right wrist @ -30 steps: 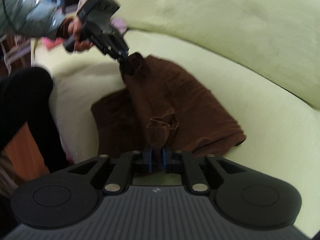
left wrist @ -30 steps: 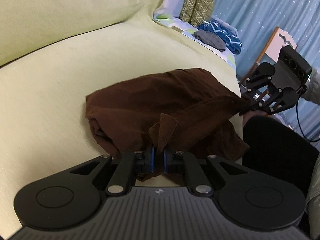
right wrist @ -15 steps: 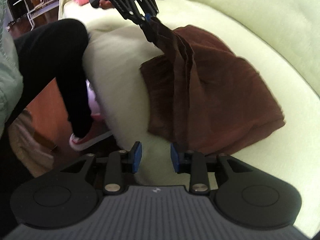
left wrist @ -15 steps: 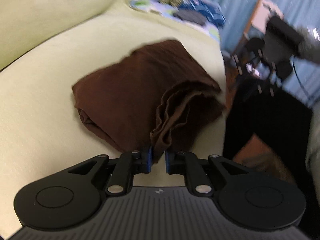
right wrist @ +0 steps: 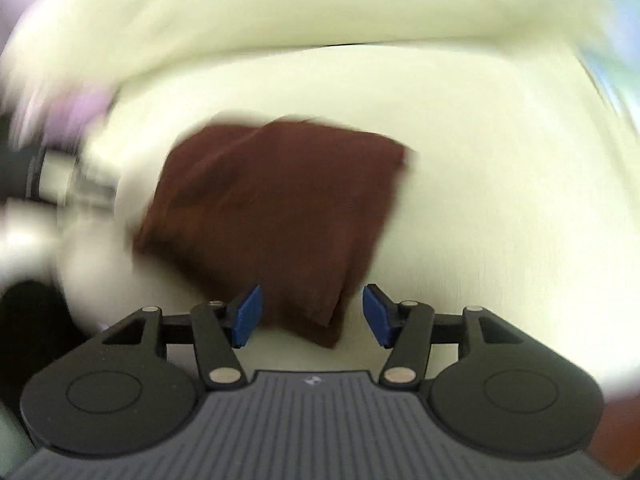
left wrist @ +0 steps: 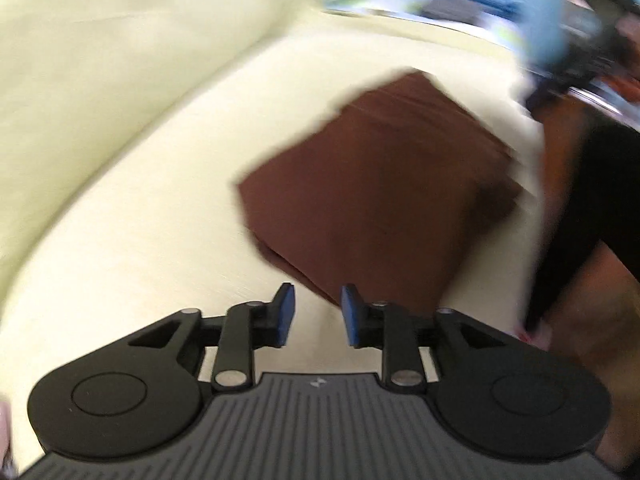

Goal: Fold clothes

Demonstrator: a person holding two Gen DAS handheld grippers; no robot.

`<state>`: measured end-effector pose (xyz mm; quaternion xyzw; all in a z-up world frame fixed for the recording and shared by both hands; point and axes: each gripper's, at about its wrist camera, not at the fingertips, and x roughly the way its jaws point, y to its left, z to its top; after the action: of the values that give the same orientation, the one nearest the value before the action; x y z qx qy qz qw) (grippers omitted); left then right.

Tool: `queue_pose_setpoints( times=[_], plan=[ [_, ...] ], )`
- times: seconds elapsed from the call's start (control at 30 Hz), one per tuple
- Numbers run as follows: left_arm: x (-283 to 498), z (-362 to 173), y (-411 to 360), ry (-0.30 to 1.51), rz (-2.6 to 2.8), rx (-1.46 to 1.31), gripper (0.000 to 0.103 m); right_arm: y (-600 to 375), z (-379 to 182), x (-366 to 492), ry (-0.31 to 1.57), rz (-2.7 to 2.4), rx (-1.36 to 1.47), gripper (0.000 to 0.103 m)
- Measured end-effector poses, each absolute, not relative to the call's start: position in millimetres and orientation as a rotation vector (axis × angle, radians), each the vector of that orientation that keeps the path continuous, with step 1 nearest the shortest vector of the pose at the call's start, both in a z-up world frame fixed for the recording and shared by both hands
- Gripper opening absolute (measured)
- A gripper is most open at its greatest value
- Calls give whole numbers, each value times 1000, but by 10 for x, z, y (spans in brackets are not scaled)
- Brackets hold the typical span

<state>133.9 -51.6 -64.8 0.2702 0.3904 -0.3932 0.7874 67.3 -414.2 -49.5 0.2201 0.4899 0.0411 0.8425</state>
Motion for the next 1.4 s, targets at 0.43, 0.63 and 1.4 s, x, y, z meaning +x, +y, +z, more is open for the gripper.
queue_pose_setpoints(
  times=[0.43, 0.63, 1.4],
  plan=[
    [1171, -900, -589, 1004, -624, 293, 40, -4019, -1059, 428, 976, -11, 745, 34],
    [1174, -865, -693, 994, -624, 339, 40, -4063, -1202, 474, 981, -62, 776, 34],
    [985, -881, -610, 974, -575, 547, 47, -3873, -862, 374, 1083, -106, 492, 38]
  ],
)
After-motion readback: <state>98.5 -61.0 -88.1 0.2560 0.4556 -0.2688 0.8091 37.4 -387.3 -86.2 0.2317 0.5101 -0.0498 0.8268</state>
